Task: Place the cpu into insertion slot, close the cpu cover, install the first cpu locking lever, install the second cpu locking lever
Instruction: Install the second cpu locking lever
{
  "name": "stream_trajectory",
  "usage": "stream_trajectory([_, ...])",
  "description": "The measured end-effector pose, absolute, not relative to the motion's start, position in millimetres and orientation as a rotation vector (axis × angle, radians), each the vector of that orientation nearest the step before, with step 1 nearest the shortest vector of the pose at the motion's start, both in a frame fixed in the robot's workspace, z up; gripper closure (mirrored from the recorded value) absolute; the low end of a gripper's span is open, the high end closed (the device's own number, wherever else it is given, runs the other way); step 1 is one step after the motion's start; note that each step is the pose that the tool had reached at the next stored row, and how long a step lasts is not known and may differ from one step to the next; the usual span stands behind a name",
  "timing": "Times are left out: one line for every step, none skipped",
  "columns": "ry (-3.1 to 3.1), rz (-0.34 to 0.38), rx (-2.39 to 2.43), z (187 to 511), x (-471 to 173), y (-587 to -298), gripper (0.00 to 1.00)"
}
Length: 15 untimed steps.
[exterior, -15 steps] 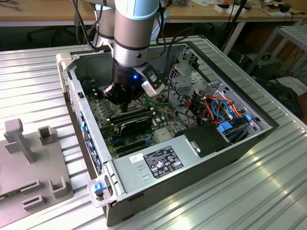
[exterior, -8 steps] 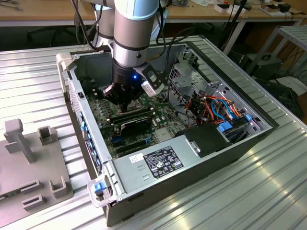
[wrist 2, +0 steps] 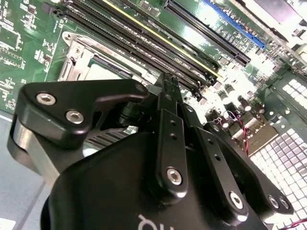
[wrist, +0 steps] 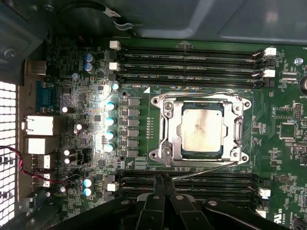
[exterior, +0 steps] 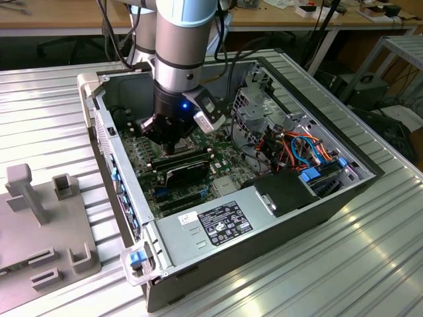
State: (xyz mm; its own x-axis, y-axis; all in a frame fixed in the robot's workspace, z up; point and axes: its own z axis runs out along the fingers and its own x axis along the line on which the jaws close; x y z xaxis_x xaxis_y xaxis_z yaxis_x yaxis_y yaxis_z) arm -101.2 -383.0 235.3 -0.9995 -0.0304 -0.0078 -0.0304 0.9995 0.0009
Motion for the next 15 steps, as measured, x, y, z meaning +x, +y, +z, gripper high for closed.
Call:
stream_trajectory([3.133, 0.002, -0.048, 234.7, -102.6, -383.1, 0.89])
stream_trajectory([3.133, 0.002, -0.048, 233.8, -103.5, -383.1, 0.89])
stream_trajectory([3.133, 0.001, -0.048, 232.8, -103.8, -383.1, 0.89])
stream_trajectory([3.133, 0.001, -0.048, 231.6, -103.8, -383.2, 0.89])
stream_trajectory([3.133, 0.002, -0.048, 229.4, -103.8, -383.1, 0.89])
stream_trajectory([3.133, 0.001, -0.048, 228.7, -103.8, -383.1, 0.89])
stream_trajectory([3.133, 0.002, -0.048, 228.0, -103.9, -382.9, 0.89])
stream_trajectory([3.133, 0.002, -0.048, 227.1, -103.8, -382.8, 0.89])
stream_trajectory([3.133, 0.001, -0.048, 225.9, -103.9, -382.8, 0.89])
stream_trajectory([3.133, 0.002, -0.048, 224.0, -104.2, -382.8, 0.89])
stream_trajectory([3.133, 0.002, -0.048, 221.7, -104.7, -382.7, 0.89])
stream_trajectory([3.133, 0.002, -0.048, 219.7, -105.2, -382.7, 0.89])
stream_trajectory([3.133, 0.002, -0.048, 217.6, -106.0, -382.4, 0.89])
stream_trajectory([3.133, 0.002, -0.048, 216.2, -106.4, -381.9, 0.89])
stream_trajectory([3.133, 0.001, -0.048, 215.6, -106.8, -381.0, 0.89])
